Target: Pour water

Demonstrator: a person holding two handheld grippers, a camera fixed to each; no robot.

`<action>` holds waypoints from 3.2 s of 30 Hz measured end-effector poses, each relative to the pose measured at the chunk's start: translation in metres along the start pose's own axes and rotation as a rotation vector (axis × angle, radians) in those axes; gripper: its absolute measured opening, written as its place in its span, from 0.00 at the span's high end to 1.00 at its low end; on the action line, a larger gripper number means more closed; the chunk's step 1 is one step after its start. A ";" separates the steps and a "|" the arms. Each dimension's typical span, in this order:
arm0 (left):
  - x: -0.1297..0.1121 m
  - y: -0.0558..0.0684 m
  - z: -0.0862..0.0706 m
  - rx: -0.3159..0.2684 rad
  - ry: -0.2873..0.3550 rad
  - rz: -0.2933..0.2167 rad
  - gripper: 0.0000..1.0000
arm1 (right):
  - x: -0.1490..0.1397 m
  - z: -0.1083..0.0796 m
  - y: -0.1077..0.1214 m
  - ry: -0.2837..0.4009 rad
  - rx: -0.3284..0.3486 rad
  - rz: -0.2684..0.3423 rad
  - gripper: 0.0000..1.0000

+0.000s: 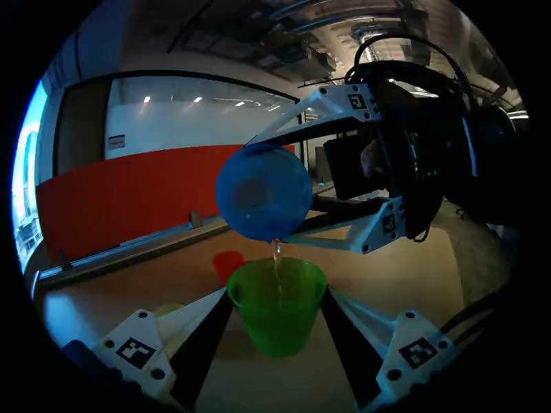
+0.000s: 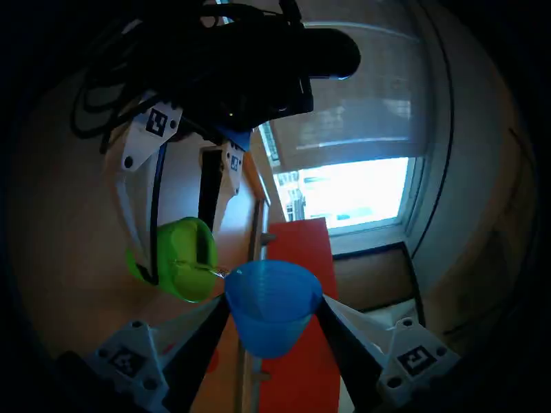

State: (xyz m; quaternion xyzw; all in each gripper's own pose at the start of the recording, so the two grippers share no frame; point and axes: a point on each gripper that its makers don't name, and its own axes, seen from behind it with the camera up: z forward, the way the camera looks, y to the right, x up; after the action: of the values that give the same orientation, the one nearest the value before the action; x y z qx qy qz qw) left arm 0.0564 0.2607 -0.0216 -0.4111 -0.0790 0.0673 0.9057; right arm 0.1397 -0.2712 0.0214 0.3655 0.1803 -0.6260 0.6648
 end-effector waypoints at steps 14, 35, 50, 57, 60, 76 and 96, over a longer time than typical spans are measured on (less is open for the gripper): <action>-0.001 0.002 0.000 -0.002 -0.001 0.004 0.13 | 0.006 -0.002 -0.004 0.000 0.001 -0.039 0.10; -0.001 0.002 0.000 -0.003 -0.001 0.001 0.13 | 0.009 -0.005 -0.009 -0.007 -0.001 -0.098 0.10; -0.001 0.002 0.000 -0.002 -0.001 0.003 0.13 | 0.014 -0.003 -0.011 -0.003 0.002 -0.146 0.10; -0.001 0.002 0.000 -0.002 0.000 0.004 0.13 | 0.017 -0.004 -0.011 0.000 0.001 -0.169 0.10; 0.000 0.003 0.000 -0.003 -0.001 0.006 0.13 | 0.018 -0.004 -0.010 -0.001 -0.001 -0.181 0.10; -0.001 0.005 0.001 -0.005 -0.002 0.005 0.13 | 0.024 -0.010 -0.013 -0.003 -0.002 -0.224 0.10; 0.000 0.005 0.000 -0.004 0.001 0.006 0.13 | 0.025 -0.012 -0.011 -0.006 -0.012 -0.242 0.10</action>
State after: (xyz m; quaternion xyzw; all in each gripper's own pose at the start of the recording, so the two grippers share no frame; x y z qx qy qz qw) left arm 0.0560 0.2635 -0.0253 -0.4132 -0.0775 0.0696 0.9047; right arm 0.1350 -0.2799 -0.0068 0.3354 0.2250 -0.7015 0.5872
